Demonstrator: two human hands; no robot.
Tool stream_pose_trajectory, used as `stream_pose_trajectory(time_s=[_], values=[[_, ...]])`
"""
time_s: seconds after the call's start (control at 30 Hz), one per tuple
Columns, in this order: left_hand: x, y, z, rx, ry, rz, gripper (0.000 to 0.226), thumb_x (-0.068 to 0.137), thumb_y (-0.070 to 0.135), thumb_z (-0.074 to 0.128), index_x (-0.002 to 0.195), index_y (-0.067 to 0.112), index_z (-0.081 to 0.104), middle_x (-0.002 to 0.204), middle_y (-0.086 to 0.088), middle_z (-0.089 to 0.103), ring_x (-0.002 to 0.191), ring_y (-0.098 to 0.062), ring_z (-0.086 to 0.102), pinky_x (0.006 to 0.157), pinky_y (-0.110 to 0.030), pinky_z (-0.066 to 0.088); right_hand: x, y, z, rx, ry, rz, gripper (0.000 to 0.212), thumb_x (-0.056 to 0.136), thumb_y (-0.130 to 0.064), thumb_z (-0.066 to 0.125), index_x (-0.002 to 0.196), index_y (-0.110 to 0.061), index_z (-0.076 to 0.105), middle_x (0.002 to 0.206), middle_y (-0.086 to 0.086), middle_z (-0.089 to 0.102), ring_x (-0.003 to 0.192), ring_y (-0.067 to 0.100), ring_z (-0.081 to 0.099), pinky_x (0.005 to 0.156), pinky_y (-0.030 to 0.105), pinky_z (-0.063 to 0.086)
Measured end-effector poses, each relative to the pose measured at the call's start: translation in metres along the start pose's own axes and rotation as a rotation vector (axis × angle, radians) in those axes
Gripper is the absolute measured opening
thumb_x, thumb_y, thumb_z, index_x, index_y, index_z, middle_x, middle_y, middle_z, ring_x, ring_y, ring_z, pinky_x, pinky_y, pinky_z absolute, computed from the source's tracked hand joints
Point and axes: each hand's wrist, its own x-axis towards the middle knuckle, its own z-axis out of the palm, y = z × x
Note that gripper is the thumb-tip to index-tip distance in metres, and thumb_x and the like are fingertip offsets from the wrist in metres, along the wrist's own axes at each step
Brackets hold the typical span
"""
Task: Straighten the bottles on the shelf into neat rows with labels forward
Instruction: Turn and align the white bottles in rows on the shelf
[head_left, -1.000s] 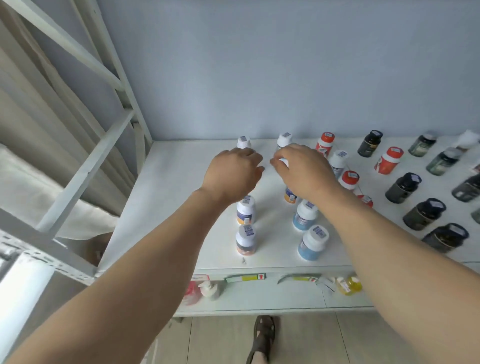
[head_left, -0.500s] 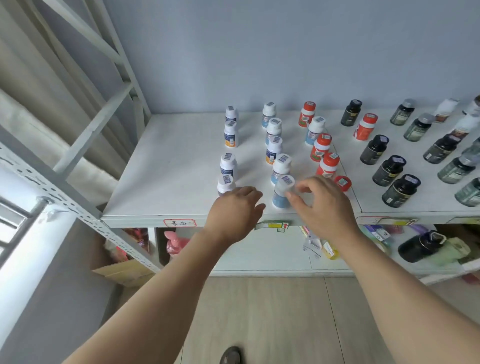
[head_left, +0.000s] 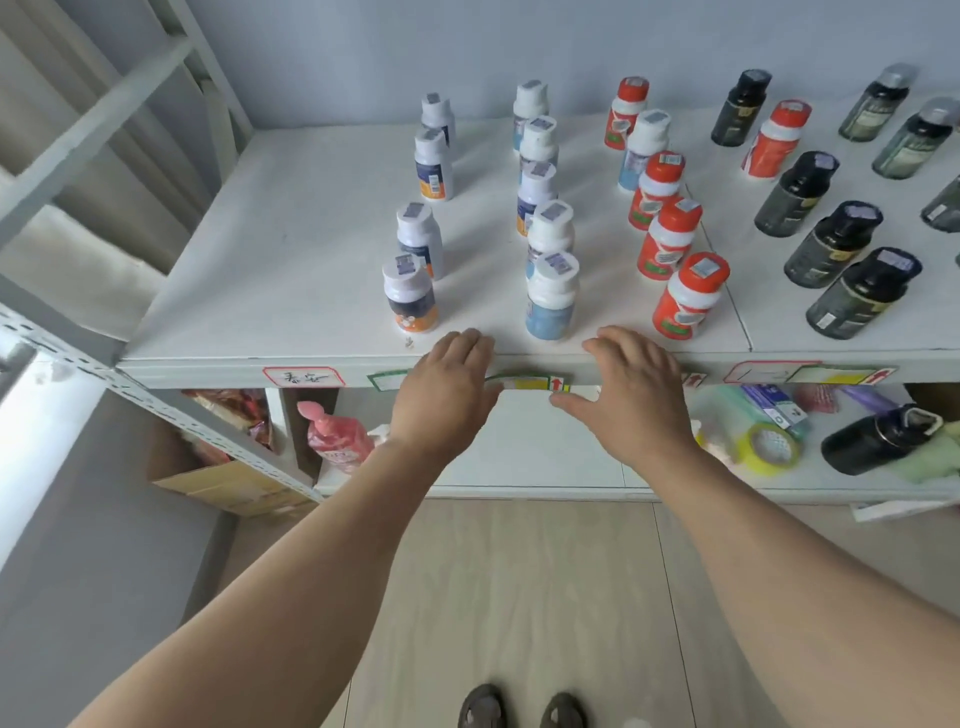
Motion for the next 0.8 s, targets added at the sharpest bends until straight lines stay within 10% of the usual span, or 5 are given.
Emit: stream_pose_trajectory(time_s=[0.47,0.8], values=[[0.007,0.0,0.01,0.039,0.086,0.003,0.032,0.073,0.019,0.078,0.101,0.007,0.065,0.104,-0.007,0.064,0.091,-0.031,0.062,0.065,-0.036,0.055,0.004,-0.006,0.017,-0.007,0.259,0.076,0.045,0.07,-0.042,0.082,0.104,-0.018,0.064,0.111,0.001,0.062,0.101,0.029,0.054,0.085,0.037,0.036],[0.006,0.015,-0.013,-0.025,-0.118,-0.126,0.035,0.083,0.02,0.065,0.114,0.007,0.058,0.119,-0.004,0.055,0.109,-0.026,0.052,0.076,-0.041,0.052,0.008,-0.013,-0.011,0.067,0.022,0.105,0.05,0.073,-0.041,0.079,0.11,-0.011,0.063,0.113,0.005,0.062,0.105,0.031,0.056,0.089,0.039,0.043]])
